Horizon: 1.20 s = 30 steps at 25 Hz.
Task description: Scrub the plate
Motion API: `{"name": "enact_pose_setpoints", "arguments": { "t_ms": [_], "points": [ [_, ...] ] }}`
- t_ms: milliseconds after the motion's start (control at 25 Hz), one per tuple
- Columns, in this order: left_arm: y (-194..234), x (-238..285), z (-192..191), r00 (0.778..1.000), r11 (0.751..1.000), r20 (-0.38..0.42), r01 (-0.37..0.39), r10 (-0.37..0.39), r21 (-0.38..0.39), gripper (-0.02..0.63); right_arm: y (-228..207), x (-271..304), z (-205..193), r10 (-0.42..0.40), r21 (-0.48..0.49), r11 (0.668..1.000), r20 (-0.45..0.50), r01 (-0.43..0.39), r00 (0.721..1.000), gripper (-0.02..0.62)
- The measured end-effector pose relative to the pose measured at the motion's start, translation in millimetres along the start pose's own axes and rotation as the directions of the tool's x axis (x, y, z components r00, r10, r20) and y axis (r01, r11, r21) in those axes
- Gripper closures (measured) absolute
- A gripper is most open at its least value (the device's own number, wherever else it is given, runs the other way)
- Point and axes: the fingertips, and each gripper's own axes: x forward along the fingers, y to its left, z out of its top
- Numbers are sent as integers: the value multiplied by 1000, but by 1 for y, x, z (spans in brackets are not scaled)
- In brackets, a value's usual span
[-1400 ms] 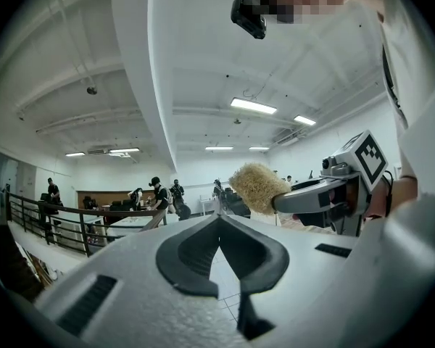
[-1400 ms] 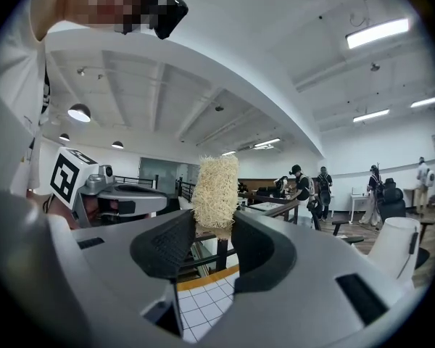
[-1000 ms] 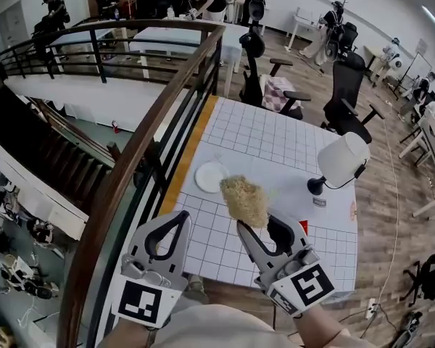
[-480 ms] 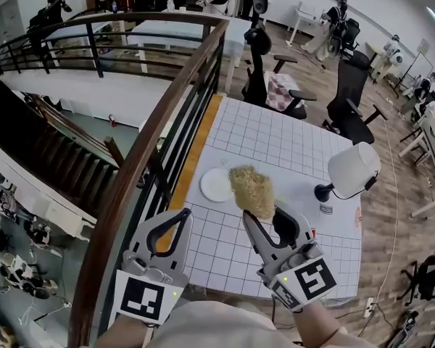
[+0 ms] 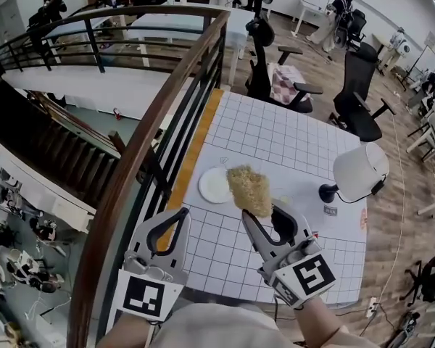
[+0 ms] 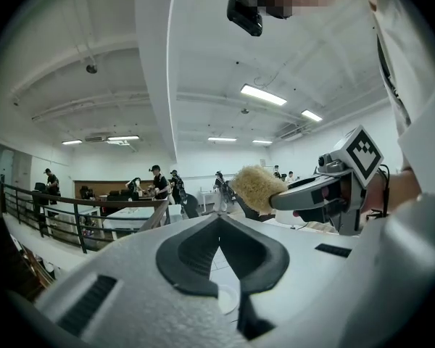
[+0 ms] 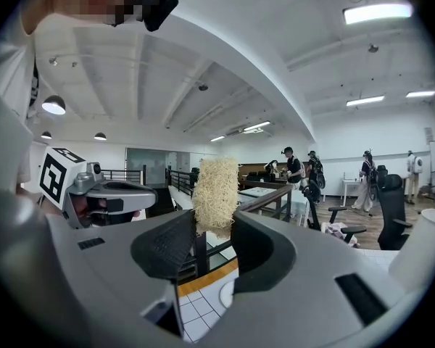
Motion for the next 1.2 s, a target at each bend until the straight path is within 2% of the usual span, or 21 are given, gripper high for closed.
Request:
{"name": "enact_pose_setpoints", "arguments": {
  "t_ms": [120, 360, 520, 640, 760, 960, 1200],
  "points": [
    [9, 11, -12, 999, 999, -26, -36, 36, -31, 594, -17, 10, -7, -2, -18, 1000, -13, 2, 1000, 441],
    [22, 39, -36, 994, 997, -82, -70, 68, -19, 594, -44, 37, -25, 5, -22, 1000, -57, -6, 998, 442],
    [26, 66, -65, 991, 997, -128, -43, 35, -61, 594, -55, 65, -38, 26, 41, 999, -66, -23, 997, 442],
    [31, 87, -83, 992, 1000, -126, -22, 19, -22, 594, -65, 87, -49, 33, 50, 998, -81, -29, 996, 442],
    [34, 108, -105, 988, 1000, -153, -10, 6, -26, 594, -74, 107, -64, 40, 66, 997, -100, -33, 994, 442],
    [42, 135, -145, 977, 998, -214, -10, -3, -60, 594, -84, 141, -102, 62, 79, 996, -161, -50, 985, 442],
    [48, 162, -189, 964, 997, -267, -15, -7, -80, 594, -94, 177, -169, 82, 91, 994, -260, -60, 962, 442]
  ]
}}
